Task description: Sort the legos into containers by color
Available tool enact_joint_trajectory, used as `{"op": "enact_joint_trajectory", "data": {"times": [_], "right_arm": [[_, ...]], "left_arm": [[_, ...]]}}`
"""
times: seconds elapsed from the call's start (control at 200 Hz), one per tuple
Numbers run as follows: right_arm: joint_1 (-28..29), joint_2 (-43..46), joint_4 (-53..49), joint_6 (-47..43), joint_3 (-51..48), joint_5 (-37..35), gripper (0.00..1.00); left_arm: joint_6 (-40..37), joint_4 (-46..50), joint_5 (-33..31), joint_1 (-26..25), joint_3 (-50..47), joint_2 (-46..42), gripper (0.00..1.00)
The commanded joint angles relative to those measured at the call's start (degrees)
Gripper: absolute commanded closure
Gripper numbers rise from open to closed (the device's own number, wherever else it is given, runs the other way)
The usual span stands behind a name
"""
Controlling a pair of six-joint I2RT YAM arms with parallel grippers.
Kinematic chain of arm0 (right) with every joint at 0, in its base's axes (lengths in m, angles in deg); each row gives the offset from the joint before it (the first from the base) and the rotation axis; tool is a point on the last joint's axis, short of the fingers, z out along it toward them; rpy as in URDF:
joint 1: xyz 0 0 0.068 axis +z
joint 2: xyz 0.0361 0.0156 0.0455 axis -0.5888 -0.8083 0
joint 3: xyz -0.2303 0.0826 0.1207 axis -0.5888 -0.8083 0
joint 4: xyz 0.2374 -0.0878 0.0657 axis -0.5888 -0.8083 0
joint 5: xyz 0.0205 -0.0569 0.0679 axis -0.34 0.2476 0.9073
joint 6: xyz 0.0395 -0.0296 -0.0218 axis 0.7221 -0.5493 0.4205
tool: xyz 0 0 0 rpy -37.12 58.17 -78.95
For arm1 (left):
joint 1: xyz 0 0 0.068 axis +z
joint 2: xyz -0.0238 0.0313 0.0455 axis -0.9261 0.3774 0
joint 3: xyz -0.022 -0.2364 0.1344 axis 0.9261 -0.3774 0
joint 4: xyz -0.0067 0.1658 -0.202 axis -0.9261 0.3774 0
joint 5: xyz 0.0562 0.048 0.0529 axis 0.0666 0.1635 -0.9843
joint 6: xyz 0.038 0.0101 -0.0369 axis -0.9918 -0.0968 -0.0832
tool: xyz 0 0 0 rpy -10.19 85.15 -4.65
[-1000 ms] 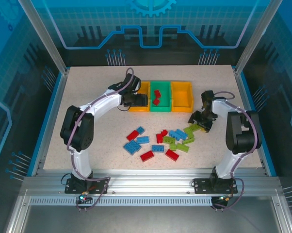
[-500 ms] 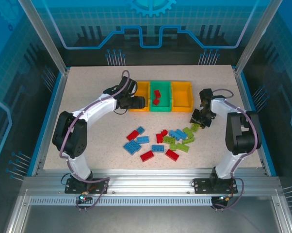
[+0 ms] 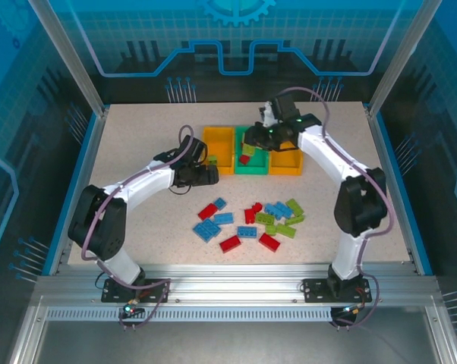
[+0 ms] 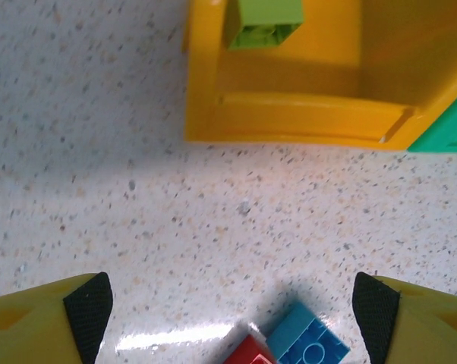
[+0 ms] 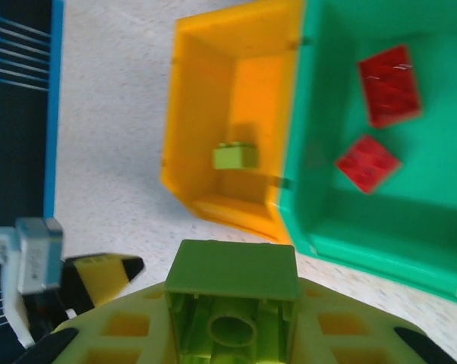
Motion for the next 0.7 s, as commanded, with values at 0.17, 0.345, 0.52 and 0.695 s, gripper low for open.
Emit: {"op": "enact_joint_trajectory", "data": {"times": [0.17,0.345,0.52,0.695], "right_arm": [[3.3,-14.2,0.7,2.4,14.2,5.4,0.74],[4.9,-21.8,-3.9,2.2,24.9,3.7,0.73],[5.4,-27.5,-8.9,2.9,31.4,-0.1,0.69],[5.4,-28.6,-9.9,2.9,32.6,-0.9,0.53]], "left_arm": [[4.4,-2.3,1.4,-2.1,-8.7,-7.0,0.09],[0.5,-1.2,1.5,-4.6,-9.0,-7.2,0.03],[-3.5,-0.9,1.0,-7.9,-7.1,-5.2,0.03],[-10.5,0.0,2.3,-11.1,-3.3,-0.4,0.05]]}}
